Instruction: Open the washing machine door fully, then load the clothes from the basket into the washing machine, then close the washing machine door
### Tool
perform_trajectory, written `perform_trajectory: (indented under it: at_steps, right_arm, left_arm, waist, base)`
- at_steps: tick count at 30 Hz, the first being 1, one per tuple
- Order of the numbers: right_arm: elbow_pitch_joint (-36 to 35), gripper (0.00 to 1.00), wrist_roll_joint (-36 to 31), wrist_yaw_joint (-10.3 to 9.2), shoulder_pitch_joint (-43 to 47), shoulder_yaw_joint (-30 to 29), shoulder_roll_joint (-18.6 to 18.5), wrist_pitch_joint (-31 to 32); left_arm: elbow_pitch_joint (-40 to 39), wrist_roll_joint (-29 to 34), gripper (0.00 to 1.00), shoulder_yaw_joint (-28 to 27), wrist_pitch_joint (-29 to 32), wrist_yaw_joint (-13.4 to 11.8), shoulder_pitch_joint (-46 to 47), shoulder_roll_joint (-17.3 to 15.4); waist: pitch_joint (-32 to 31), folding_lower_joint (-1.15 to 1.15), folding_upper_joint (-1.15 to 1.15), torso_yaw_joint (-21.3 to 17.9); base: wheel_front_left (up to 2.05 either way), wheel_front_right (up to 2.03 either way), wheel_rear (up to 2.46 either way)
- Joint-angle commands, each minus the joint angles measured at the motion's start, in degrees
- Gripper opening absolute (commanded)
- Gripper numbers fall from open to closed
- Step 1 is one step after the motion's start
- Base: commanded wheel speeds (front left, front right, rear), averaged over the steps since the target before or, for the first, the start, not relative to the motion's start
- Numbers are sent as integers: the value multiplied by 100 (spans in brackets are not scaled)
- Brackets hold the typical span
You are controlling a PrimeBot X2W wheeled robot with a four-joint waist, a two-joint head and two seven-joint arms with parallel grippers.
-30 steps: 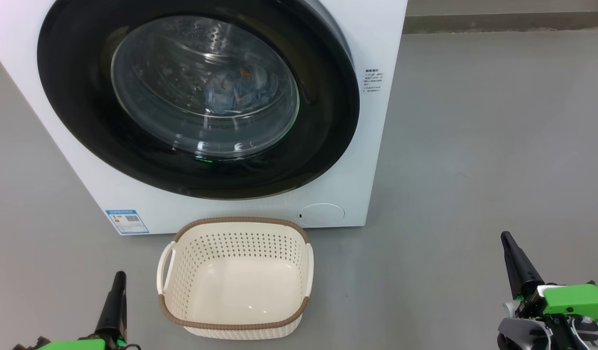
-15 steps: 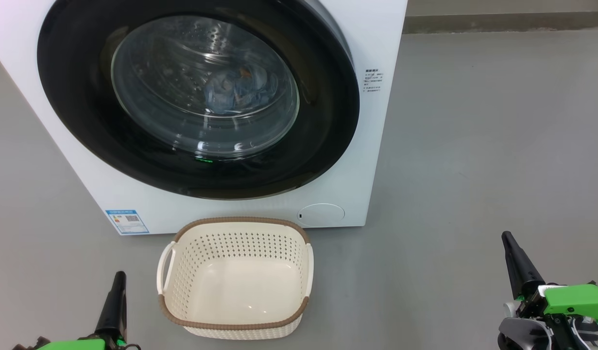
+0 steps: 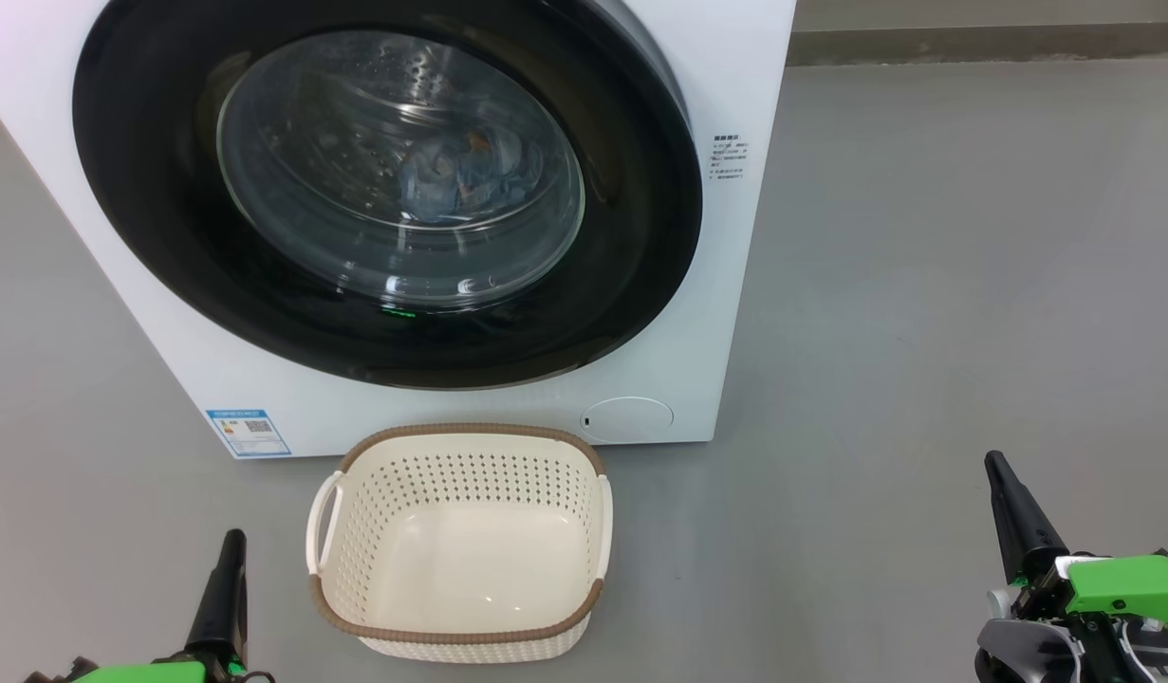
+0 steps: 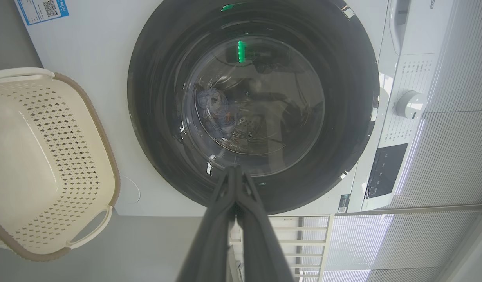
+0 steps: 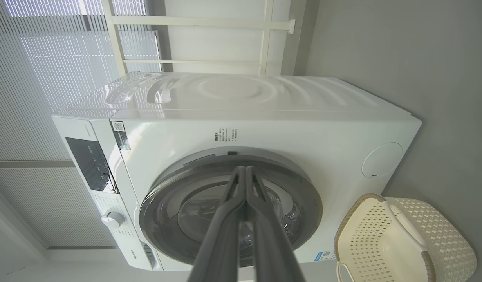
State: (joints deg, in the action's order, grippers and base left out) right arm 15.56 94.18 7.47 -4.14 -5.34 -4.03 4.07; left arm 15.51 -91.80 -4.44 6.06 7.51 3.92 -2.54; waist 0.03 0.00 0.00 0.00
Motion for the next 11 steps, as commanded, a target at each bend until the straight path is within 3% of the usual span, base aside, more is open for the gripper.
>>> perform_trajectory:
  at_steps: [1,11]
  right_arm:
    - [-135,0,0,2,-223,120,-62,51]
    - [-134,0,-10,2,-224,108,-54,60]
  left_arm:
    - [-110,-48,0,-194,31,-2,266,-50]
    - [-111,-47,0,-196,32,-2,266,-49]
  waist:
    - [0,0,0,0]
    - [0,0,0,0]
  base:
    - [0,0,0]
    - [0,0,0]
